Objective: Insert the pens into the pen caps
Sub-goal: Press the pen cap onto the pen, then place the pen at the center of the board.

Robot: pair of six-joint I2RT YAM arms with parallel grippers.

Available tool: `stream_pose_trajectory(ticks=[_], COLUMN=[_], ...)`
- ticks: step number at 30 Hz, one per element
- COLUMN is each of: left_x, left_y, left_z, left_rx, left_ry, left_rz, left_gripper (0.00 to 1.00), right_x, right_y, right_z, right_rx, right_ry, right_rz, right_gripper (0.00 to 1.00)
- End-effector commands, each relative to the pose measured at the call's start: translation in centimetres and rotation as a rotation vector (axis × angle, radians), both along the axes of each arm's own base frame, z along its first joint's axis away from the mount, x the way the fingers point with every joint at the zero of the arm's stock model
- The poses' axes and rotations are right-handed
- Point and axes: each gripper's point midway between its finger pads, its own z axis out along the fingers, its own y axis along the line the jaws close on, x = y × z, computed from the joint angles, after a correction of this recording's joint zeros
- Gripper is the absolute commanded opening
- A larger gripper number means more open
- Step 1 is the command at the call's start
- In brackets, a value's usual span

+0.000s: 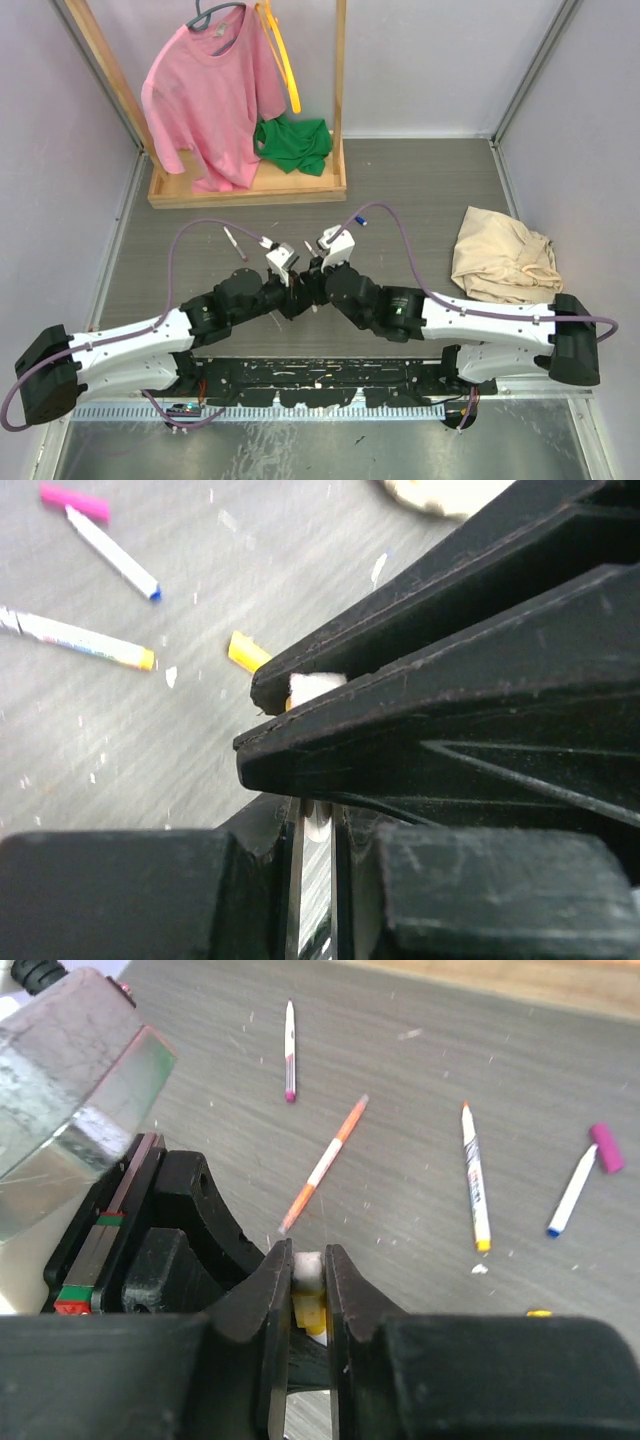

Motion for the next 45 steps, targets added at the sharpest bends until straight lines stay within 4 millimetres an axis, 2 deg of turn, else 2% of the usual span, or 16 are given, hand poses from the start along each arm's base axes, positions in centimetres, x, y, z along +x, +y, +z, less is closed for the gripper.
stream_pose_trajectory(ticks=[1,5,10,16,18,22,27,31,35,38,40,45], left_x=[3.9,3.4,2.9,1.8,1.4,0.8,0.5,0.7,2.0,3.7,4.3,4.9], left_y=[-1.1,-1.2,-0.4,1.2,2.1,3.3,4.6,6.4,9.9,13.6,15.4,16.4], left_z=[13.7,14.4,14.5,12.3,11.0,9.1,6.3,3.1,0.5,-0.2,-0.9,-3.1], left_rx=[-0.354,-0.305,-0.207,-0.067,-0.016,0.042,0.146,0.277,0.420,0.524,0.572,0.655], left_ry=[-0.237,-0.226,-0.215,-0.150,-0.114,-0.061,0.018,0.112,0.217,0.258,0.316,0.424], left_rz=[0.113,0.085,0.065,0.051,0.058,0.073,0.111,0.172,0.288,0.418,0.454,0.472], left_gripper=[0.00,0.00,0.00,0.00,0.00,0.00,0.00,0.00,0.00,0.00,0.00,0.00], right_x=[-1.3,0.5,0.7,0.4,0.0,-0.4,0.6,1.3,1.2,0.9,0.6,-0.2], right_y=[1.4,1.0,0.6,-1.1,-2.3,-4.3,-6.8,-8.0,-8.1,-7.7,-7.4,-6.8], right_z=[6.2,9.4,13.1,16.3,17.6,18.5,16.6,13.8,10.8,8.6,7.3,5.5], right_rx=[0.053,0.086,0.135,0.229,0.301,0.401,0.412,0.332,0.235,0.189,0.172,0.181], right_ry=[-0.027,-0.065,-0.098,-0.137,-0.157,-0.193,-0.174,-0.127,-0.072,-0.023,0.011,0.075], right_rz=[0.139,0.097,0.088,0.076,0.068,0.049,-0.071,-0.158,-0.170,-0.161,-0.153,-0.121], right_gripper=[0.25,0.39,0.44,0.50,0.51,0.54,0.56,0.57,0.58,0.59,0.59,0.59])
